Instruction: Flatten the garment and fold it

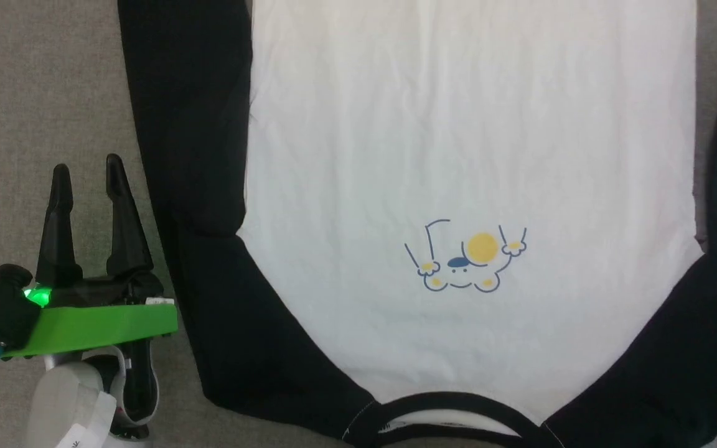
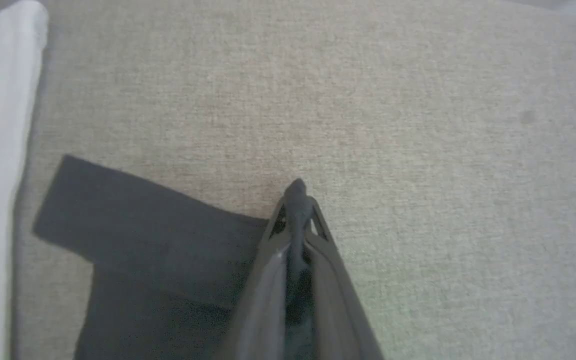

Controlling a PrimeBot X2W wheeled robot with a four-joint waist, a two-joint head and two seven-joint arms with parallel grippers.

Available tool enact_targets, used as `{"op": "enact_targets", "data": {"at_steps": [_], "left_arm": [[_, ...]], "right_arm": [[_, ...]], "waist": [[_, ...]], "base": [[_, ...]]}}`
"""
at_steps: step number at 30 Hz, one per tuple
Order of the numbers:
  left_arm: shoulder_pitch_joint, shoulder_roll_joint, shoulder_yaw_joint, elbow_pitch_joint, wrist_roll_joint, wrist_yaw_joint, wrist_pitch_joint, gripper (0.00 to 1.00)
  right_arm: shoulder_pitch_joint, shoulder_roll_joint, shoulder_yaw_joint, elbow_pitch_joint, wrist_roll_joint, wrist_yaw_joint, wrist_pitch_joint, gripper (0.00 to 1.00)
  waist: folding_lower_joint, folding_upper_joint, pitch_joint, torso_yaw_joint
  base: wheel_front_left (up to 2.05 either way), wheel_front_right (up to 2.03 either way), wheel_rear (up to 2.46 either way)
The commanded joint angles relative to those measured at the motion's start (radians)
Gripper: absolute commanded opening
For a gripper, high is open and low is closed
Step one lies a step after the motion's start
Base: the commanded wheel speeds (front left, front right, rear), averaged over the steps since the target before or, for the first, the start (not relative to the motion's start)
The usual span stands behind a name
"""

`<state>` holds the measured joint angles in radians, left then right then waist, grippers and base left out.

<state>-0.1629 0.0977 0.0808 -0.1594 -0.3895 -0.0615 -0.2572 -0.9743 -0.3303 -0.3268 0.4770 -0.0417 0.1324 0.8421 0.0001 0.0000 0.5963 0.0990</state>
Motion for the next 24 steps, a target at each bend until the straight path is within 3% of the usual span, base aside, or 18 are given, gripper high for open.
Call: {"op": "enact_targets", "data": {"at_steps": [1,16,24], "left_arm": [[-0.01,-0.006,0.003,0.003,0.014,-0.007,-0.004,1.0],[0.084,-0.024,0.005,0.04,0.022,-0.017,-0.005,1.0],[0.132,-0.03,0.017,0.033,0.012,-0.002,-0.005,1.0]], "right_arm": [[0.023,-0.001,-0.042,-0.012,0.007,-0.002,-0.022,0.0],[0.306,-0.128,-0.41,-0.181,0.028,-0.002,0.002,0.0],[0.425,-0.132,-0.465,-0.26,0.028,-0.002,0.026,0.0]], "waist": [[-0.0001,0.0,-0.048,-0.02],[-0.0001,0.0,-0.277,-0.098],[-0.0001,0.0,-0.346,-0.119]], "base": [[0.0,0.0,0.0],[0.0,0.0,0.0],[0.0,0.0,0.0]]}}
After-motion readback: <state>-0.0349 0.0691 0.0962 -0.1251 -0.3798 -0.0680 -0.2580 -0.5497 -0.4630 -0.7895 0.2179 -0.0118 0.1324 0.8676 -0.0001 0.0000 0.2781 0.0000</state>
